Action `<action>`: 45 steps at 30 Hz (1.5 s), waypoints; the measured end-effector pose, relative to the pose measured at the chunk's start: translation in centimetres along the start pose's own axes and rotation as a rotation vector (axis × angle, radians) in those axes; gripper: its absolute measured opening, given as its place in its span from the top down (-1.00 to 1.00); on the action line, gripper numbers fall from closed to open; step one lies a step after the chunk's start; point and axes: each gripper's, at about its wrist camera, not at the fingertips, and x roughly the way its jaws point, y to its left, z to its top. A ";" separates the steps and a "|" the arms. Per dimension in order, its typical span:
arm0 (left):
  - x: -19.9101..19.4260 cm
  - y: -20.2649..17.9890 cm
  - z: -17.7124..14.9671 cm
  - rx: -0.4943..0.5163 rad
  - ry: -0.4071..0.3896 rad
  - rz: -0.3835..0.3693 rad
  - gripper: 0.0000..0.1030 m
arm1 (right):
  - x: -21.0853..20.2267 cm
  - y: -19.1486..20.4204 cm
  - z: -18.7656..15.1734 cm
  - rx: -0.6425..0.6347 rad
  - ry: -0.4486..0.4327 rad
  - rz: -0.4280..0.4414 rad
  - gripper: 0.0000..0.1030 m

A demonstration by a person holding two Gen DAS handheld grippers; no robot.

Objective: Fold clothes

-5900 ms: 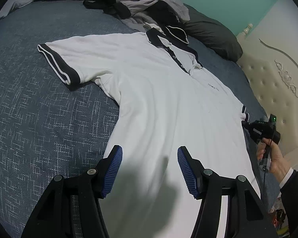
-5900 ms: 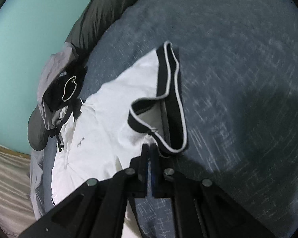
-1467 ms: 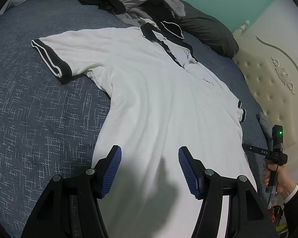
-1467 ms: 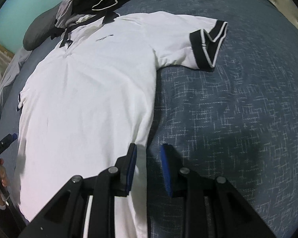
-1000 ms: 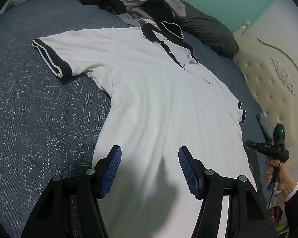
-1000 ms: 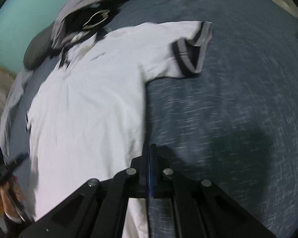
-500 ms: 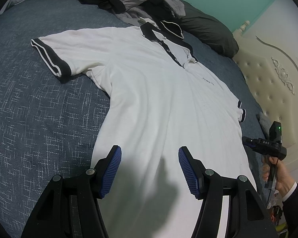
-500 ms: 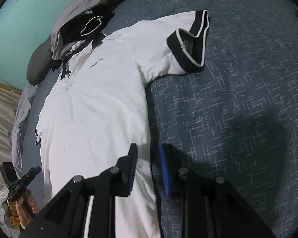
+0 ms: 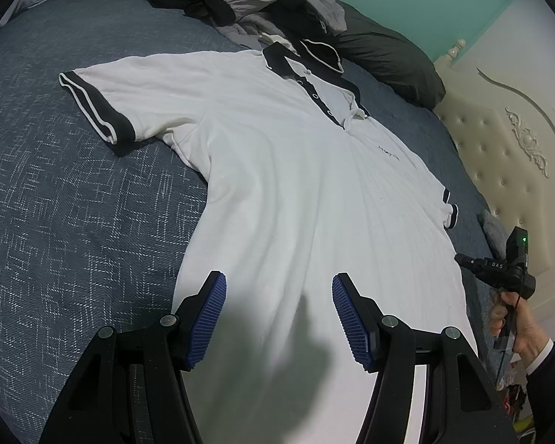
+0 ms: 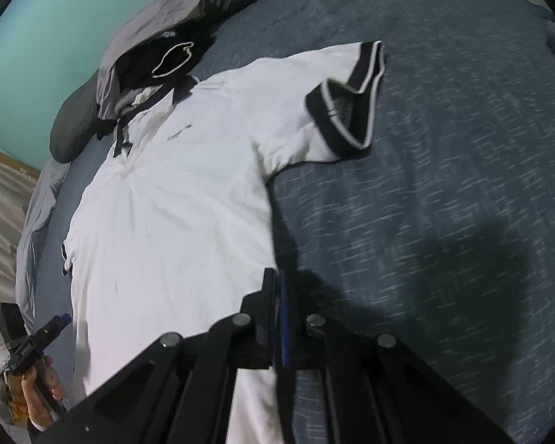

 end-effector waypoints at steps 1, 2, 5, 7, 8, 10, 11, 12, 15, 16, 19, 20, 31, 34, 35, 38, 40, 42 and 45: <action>0.0 0.0 0.0 0.000 0.001 0.000 -0.24 | 0.1 -0.3 0.0 0.008 0.004 -0.007 0.97; 0.1 0.0 0.0 0.001 0.002 0.000 -0.24 | 0.2 -0.5 0.0 0.014 0.010 -0.014 0.97; 0.2 0.0 -0.1 0.002 0.006 0.001 -0.24 | 1.1 -0.9 -0.1 0.036 0.030 -0.025 0.97; 0.2 0.0 -0.1 0.001 0.006 0.000 -0.24 | 1.6 -1.4 -0.1 0.065 0.035 -0.022 0.97; 0.2 0.1 0.0 0.000 0.005 0.000 -0.24 | 1.5 -1.4 -0.1 0.075 0.031 -0.012 0.97; 0.1 0.1 0.0 -0.001 0.004 0.000 -0.24 | 1.4 -1.6 -0.1 0.091 0.024 0.012 0.96; 0.1 0.1 0.0 -0.001 0.003 -0.001 -0.24 | 1.3 -1.6 -0.1 0.096 0.025 0.033 0.95; 0.0 0.2 0.0 -0.001 0.002 -0.002 -0.24 | 1.1 -1.7 -0.1 0.103 0.025 0.048 0.95; -0.1 0.1 0.0 -0.002 0.000 -0.003 -0.24 | 0.2 -2.0 -0.4 0.122 0.037 0.048 0.84; -0.1 0.1 0.1 -0.002 0.000 -0.004 -0.24 | -0.2 -2.0 -0.7 0.119 0.045 0.048 0.65; -0.1 -0.1 0.0 0.002 0.001 -0.007 -0.24 | -0.8 -1.9 -1.5 0.103 0.076 0.060 0.56; -0.1 -0.2 0.0 0.003 0.002 -0.008 -0.24 | -0.9 -1.8 -1.8 0.096 0.089 0.067 0.56; 0.0 -0.2 0.0 0.003 0.002 -0.010 -0.24 | -0.2 -1.4 -3.1 0.090 0.103 0.072 0.95; -0.1 -0.1 0.1 0.000 0.001 -0.010 -0.24 | -0.9 -2.2 -3.0 0.121 0.066 0.080 0.96; -0.1 0.0 0.1 -0.001 0.000 -0.010 -0.24 | -1.1 -2.5 -3.0 0.131 0.054 0.082 0.96; -0.1 -0.1 0.0 0.001 0.002 -0.011 -0.24 | -1.0 -3.4 -3.3 0.162 0.057 0.082 0.96; -0.1 -0.2 0.0 0.005 0.004 -0.011 -0.24 | -1.1 -3.3 -3.3 0.163 0.053 0.097 0.96; -0.1 -0.2 0.0 0.005 0.004 -0.013 -0.24 | -1.3 -3.4 -3.3 0.173 0.050 0.119 0.94; -0.1 -0.2 -0.1 0.005 0.004 -0.015 -0.24 | -1.8 -3.3 -3.4 0.176 0.078 0.123 0.89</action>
